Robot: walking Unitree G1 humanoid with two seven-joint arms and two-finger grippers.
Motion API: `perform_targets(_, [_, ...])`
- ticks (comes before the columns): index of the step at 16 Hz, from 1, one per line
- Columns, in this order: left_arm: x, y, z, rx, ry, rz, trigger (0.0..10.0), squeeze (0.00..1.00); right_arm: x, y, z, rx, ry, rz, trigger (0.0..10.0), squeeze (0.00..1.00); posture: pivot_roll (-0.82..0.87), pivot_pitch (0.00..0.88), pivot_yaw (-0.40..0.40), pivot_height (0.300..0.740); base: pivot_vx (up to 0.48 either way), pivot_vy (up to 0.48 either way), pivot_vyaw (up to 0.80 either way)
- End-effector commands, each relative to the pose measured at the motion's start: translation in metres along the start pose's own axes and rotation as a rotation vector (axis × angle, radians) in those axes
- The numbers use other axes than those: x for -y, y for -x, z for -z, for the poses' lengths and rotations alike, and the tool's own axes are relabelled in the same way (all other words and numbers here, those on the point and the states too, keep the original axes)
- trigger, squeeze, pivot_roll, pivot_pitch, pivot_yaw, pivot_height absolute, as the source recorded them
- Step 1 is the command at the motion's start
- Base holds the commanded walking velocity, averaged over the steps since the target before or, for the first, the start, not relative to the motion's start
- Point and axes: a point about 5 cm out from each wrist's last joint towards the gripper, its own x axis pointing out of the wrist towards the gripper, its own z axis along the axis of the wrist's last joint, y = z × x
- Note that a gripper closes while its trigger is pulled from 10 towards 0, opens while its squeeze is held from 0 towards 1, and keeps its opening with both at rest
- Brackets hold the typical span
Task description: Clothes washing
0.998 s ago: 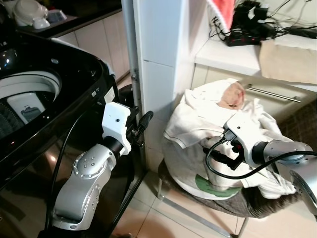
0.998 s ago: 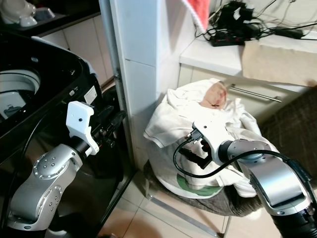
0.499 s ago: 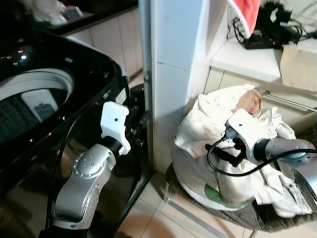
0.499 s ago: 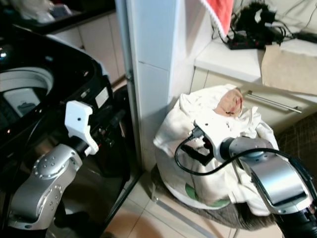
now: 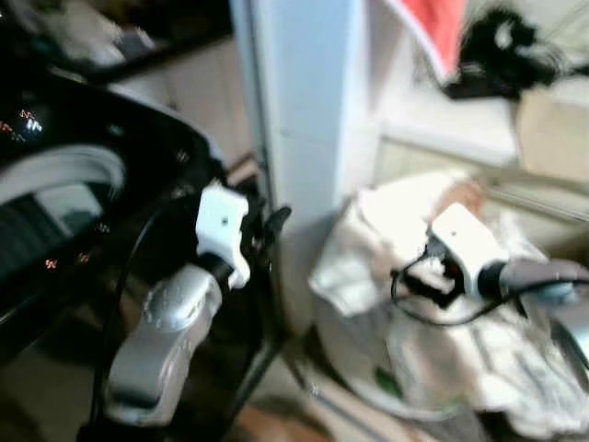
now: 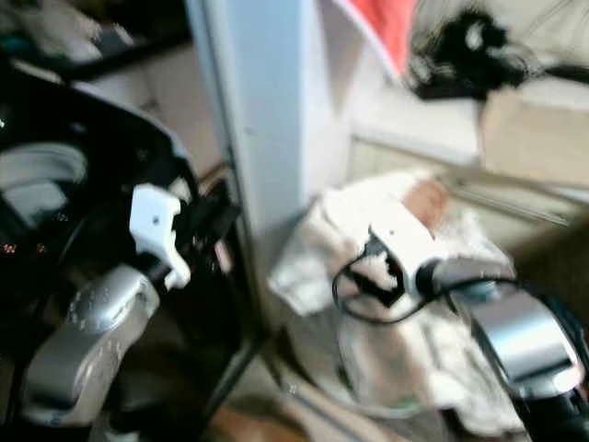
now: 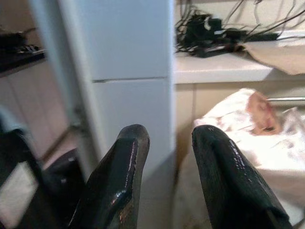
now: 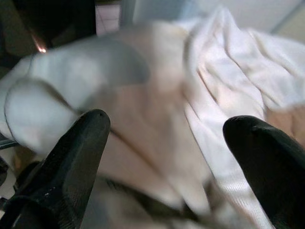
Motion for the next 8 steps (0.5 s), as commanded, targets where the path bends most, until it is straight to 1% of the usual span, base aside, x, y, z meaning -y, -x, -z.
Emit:
perform_targets(1, [-0.003, 0.004, 0.002, -0.030, -0.024, 0.013, 10.0, 0.00, 0.001, 0.001, -0.006, 0.019, 0.028, 0.005, 10.0, 0.00, -0.08, 0.005, 0.022, 0.740, 0.000, 0.000, 0.00])
perform_targets(2, [-0.002, 0.005, 0.004, -0.039, -0.027, 0.036, 10.0, 0.00, 0.001, 0.002, -0.004, 0.011, 0.027, 0.007, 10.0, 0.00, -0.08, 0.005, 0.022, 0.740, 0.000, 0.000, 0.00])
perform_targets(4, [-0.001, 0.004, 0.005, -0.042, -0.024, 0.047, 10.0, 0.00, 0.001, 0.002, -0.002, -0.003, 0.015, 0.013, 10.0, 0.00, -0.08, 0.000, 0.027, 0.740, 0.000, 0.000, 0.00])
perform_targets(5, [0.001, 0.004, 0.006, -0.055, -0.023, 0.067, 10.0, 0.00, -0.001, 0.005, 0.000, -0.022, 0.019, -0.022, 10.0, 0.00, -0.08, 0.000, 0.029, 0.740, 0.000, 0.000, 0.00])
perform_targets(6, [0.002, 0.005, 0.007, -0.064, -0.019, 0.082, 10.0, 0.00, -0.002, 0.007, 0.002, -0.031, 0.027, -0.050, 10.0, 0.31, -0.08, 0.000, 0.030, 0.740, 0.000, 0.000, 0.00])
perform_targets(7, [0.003, 0.006, 0.009, -0.083, 0.001, 0.095, 10.0, 0.00, 0.002, 0.009, 0.004, -0.046, 0.045, -0.037, 10.0, 1.00, -0.08, 0.000, 0.029, 0.740, 0.000, 0.000, 0.00])
perform_targets(8, [0.004, 0.006, 0.010, -0.089, 0.013, 0.106, 10.0, 0.00, 0.004, 0.010, 0.004, -0.051, 0.050, -0.026, 10.0, 1.00, -0.08, 0.000, 0.027, 0.740, 0.000, 0.000, 0.00])
